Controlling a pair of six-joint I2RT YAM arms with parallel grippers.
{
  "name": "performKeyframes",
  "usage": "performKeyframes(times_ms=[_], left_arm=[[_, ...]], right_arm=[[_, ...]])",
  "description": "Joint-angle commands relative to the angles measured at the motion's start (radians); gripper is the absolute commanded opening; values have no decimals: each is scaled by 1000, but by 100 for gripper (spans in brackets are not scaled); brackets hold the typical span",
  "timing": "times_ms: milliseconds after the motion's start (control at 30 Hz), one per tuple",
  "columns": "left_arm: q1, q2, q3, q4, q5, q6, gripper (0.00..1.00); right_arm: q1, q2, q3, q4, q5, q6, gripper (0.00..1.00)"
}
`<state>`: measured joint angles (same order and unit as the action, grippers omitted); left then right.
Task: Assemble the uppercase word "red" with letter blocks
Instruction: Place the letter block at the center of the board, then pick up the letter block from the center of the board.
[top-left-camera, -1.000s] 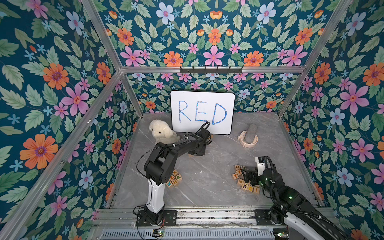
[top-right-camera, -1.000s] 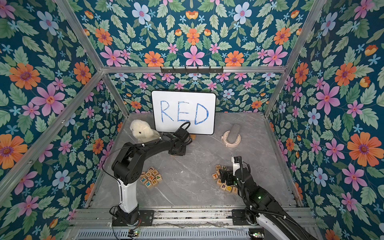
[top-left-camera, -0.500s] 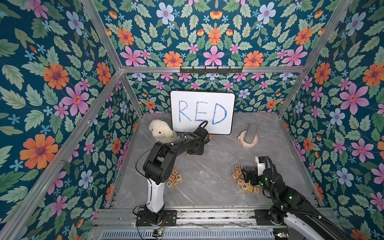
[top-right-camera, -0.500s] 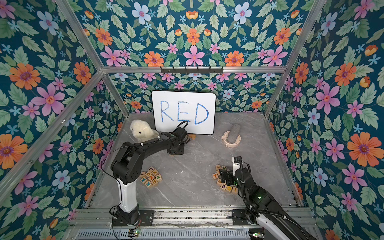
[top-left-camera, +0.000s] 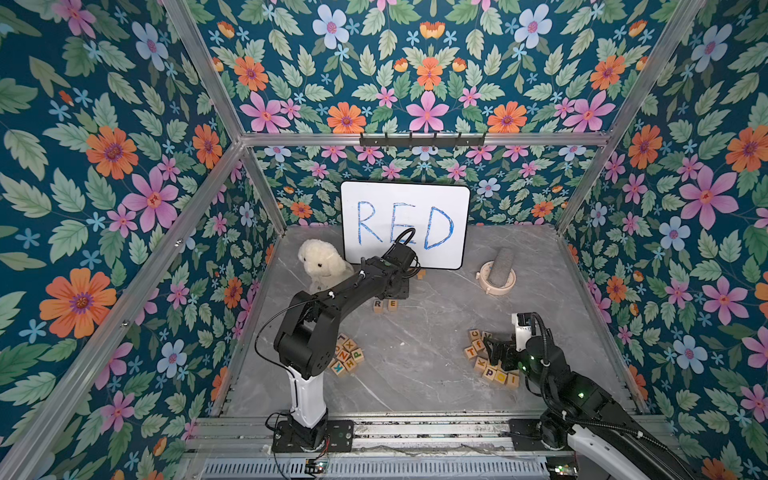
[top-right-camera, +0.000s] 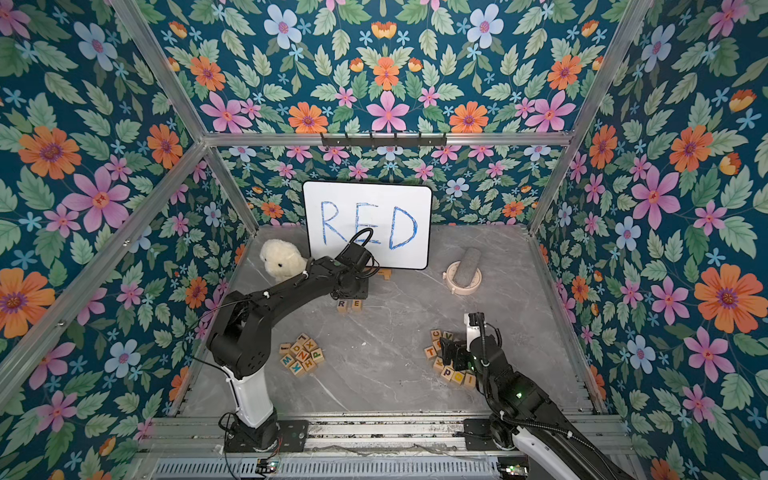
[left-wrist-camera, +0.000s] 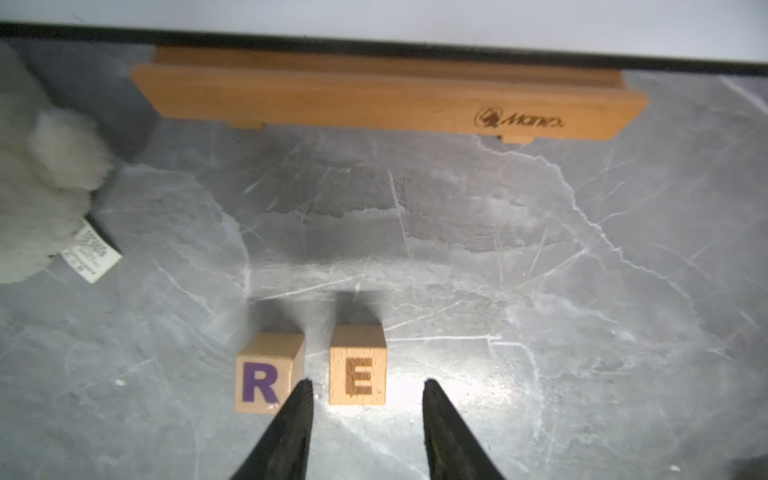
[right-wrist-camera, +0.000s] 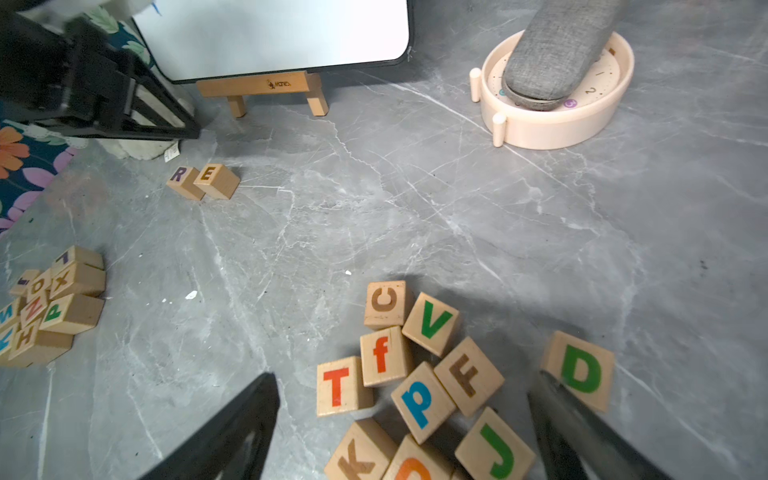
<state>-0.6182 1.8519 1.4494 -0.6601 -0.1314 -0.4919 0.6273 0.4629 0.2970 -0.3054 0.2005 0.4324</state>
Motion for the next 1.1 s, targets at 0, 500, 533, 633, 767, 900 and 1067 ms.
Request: performKeyframes(times_ms=[0,500,533,633,767,900,1067], left_arm=[[2,-49,6,-42,-38,9,45],[2,-385,-234,248,269,50,48],[2,-407,-261,287,286,38,49],[2,-463,-338,361,289,-28,50],[8,-527,-441,401,254,-119,51],[34,-594,-563,489,338,-236,52],[33,-613,-672,590,438,-278,51]], right_arm=[[2,0,42,-57,77,86,94],[2,157,374,-508,117,459,93],[0,179,378,-520,126,446,93],[-60,221,364,-530,114,443,93],[-297,247,307,-441,-152,394,93],[-404,280,256,-383,-238,345,91],[-408,368,264,-371,-224,296,86]])
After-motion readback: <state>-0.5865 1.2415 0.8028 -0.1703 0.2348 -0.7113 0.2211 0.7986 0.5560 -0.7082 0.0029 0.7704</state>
